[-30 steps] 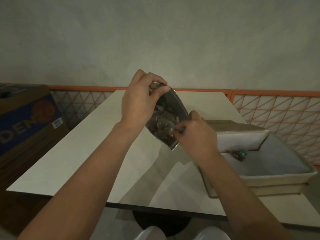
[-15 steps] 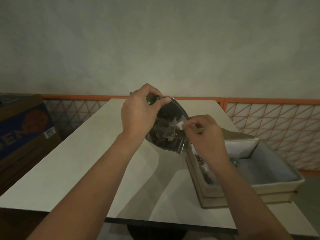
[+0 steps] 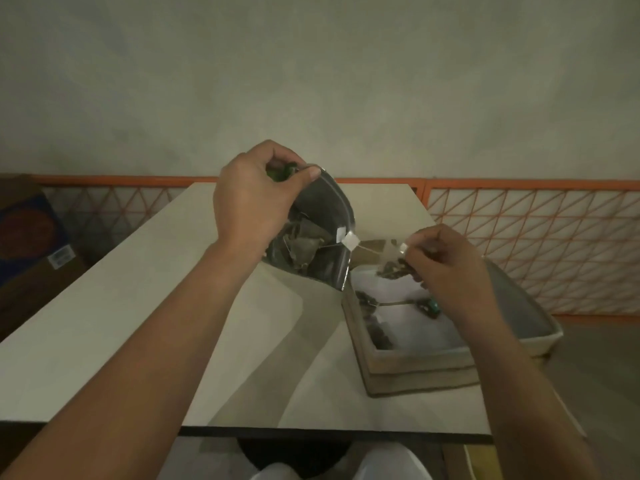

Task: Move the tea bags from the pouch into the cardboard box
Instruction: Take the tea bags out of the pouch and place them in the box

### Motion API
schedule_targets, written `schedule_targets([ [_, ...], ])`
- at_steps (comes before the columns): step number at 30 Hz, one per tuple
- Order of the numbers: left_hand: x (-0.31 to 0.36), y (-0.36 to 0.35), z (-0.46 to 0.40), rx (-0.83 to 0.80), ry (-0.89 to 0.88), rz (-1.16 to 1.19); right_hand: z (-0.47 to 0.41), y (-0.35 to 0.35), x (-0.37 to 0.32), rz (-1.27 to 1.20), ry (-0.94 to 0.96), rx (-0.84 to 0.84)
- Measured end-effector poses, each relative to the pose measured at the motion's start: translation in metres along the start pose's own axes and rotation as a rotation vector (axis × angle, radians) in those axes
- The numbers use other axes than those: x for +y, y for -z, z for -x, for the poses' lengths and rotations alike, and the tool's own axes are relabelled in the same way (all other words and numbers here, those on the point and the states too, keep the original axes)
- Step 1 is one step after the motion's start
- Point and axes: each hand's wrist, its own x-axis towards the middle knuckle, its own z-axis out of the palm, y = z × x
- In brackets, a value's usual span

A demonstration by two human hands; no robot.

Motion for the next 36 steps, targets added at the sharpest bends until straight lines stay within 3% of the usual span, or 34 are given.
schedule_targets([
  [4, -0.003, -0.001, 0.006, -0.028, -0.049, 0.005, 0.005, 0.003, 0.016, 0.423, -0.099, -0.239],
  [7, -0.005, 0.001, 0.005, -0.025, -0.078, 0.013, 0.01, 0.004, 0.022, 0.535, -0.143, -0.37],
  [14, -0.005, 0.005, 0.003, -0.069, -0.066, 0.027, 0.013, 0.002, 0.024, 0.716, -0.2, -0.482],
  [18, -0.004, 0.005, 0.006, -0.135, -0.082, 0.043, 0.011, -0.009, 0.018, 0.542, -0.073, -0.356],
  [22, -0.004, 0.005, 0.008, -0.179, -0.1, 0.046, 0.009, -0.024, 0.009, 0.314, -0.09, -0.3],
  [26, -0.005, 0.007, 0.009, -0.169, -0.143, 0.063, 0.012, -0.034, 0.008, 0.261, -0.092, -0.37],
  [32, -0.01, 0.012, 0.006, -0.18, -0.147, 0.087, 0.011, -0.031, 0.008, 0.323, -0.052, -0.223],
  [36, -0.01, 0.012, 0.005, -0.193, -0.15, 0.078, 0.01, -0.022, -0.01, 0.07, 0.057, -0.068],
])
